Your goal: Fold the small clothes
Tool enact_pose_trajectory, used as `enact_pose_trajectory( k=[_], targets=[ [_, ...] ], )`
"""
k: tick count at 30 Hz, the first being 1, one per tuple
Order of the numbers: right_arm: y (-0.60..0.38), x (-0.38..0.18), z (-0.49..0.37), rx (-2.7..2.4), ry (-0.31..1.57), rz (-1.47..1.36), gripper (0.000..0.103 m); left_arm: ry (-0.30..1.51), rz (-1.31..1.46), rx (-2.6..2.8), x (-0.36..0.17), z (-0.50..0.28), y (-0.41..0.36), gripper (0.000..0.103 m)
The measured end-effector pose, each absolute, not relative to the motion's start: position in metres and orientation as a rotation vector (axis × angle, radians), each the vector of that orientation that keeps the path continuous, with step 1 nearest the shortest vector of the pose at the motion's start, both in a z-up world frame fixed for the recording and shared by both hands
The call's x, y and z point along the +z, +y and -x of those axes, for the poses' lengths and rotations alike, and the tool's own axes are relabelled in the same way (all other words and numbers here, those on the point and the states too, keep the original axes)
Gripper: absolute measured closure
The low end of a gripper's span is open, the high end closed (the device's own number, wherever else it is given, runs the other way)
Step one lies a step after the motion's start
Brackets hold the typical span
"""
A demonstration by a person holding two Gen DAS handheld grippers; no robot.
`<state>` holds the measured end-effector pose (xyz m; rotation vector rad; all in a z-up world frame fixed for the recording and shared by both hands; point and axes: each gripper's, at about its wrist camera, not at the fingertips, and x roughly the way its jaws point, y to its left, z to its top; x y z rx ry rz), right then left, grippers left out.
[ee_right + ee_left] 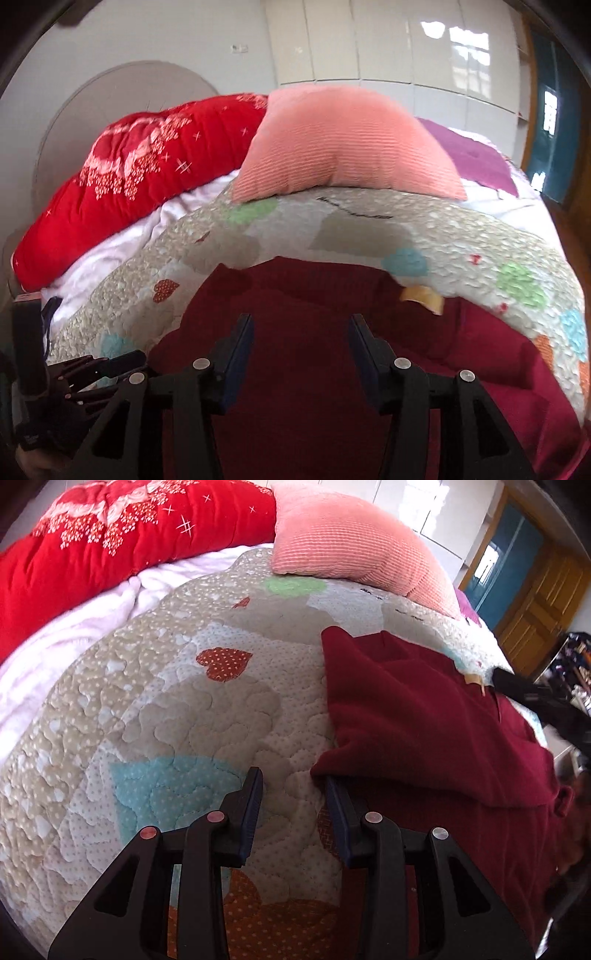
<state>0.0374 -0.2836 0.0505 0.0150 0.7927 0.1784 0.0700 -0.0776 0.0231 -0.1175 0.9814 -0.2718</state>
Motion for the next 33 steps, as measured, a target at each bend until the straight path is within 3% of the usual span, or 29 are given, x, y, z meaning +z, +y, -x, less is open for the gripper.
enact_pose_trajectory(
  k=[5,13,18,21,27,33],
  targets=[
    [-0.239,-0.011,-0.065,0.208,0.947,0.031,0.052,0.913,0.136,-0.254,0.044,-0.059,-0.065,0.069],
    [-0.298,0.028,0.002,0.096,0.849,-0.017,0.053,0.875,0.136,-0.319,0.065,-0.061,-0.088,0.069],
    [-0.364,0.021,0.048,-0.155,0.841,-0.014,0.053,0.944,-0.011,-0.292,0.039,-0.073,-0.124,0.068],
    [-0.398,0.004,0.052,-0.238,0.898,-0.043,0.052,0.953,-0.03,-0.261,0.029,-0.078,-0.127,0.054],
    [-0.419,0.02,0.076,-0.227,0.843,-0.119,0.05,0.955,0.027,-0.254,0.045,-0.067,-0.117,0.054],
    [-0.427,0.017,0.08,-0.185,0.903,-0.142,0.05,0.91,0.03,-0.331,0.069,-0.034,-0.137,0.054]
  ],
)
